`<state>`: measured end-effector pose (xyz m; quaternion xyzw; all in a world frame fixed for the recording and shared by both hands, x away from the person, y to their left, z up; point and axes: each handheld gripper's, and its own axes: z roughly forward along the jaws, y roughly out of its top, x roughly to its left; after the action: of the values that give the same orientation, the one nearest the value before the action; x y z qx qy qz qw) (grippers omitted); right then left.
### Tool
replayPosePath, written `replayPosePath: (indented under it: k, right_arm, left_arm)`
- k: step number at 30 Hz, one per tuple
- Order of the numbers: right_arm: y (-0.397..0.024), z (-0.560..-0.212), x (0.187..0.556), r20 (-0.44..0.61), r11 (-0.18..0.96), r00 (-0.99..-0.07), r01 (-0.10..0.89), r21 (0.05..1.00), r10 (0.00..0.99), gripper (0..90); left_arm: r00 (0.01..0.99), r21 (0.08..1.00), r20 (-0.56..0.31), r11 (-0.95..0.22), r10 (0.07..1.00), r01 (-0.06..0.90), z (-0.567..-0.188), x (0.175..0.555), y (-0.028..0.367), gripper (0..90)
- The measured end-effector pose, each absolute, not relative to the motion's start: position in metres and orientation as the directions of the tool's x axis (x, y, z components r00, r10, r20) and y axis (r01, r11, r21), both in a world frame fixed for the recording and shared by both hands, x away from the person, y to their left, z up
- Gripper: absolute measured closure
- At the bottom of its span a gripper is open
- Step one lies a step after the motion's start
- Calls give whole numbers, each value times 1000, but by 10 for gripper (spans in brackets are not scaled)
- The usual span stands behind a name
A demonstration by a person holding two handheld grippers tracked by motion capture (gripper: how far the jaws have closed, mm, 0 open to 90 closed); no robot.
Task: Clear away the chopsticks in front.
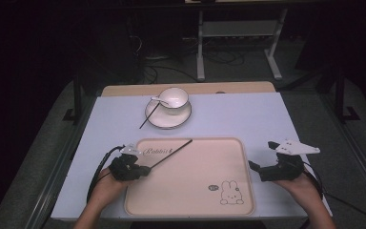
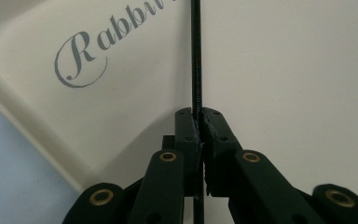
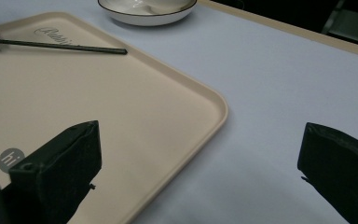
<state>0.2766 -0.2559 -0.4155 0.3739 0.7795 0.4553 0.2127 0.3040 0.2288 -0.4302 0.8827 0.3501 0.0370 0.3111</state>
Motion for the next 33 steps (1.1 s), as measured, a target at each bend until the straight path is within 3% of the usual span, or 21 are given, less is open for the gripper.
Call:
replayPosePath:
  k: [6,9,12,14,16,30,33]
  right_arm:
    - [-256,-415,277,8,307,-630,390,868,777,0]
    - [-256,-415,277,9,306,-630,390,868,777,0]
    - [-256,-416,277,9,311,-631,394,865,776,0]
    - [-255,-417,277,9,312,-631,396,864,776,0]
    - [-255,-417,278,9,311,-631,394,865,776,0]
    - [-258,-416,278,16,295,-625,391,872,781,0]
    - [-258,-416,278,22,287,-622,392,874,782,0]
  left_arm:
    - [746,581,-158,-550,647,600,-430,304,230,763]
    - [743,591,-163,-539,649,600,-428,305,230,675]
    - [707,610,-150,-498,691,616,-423,311,231,442]
    - [687,620,-149,-474,711,625,-418,317,231,217]
    - [683,630,-145,-465,716,622,-414,324,232,140]
    - [679,666,-70,-472,731,577,-380,395,228,133]
    - [671,674,-48,-472,740,569,-373,411,226,181]
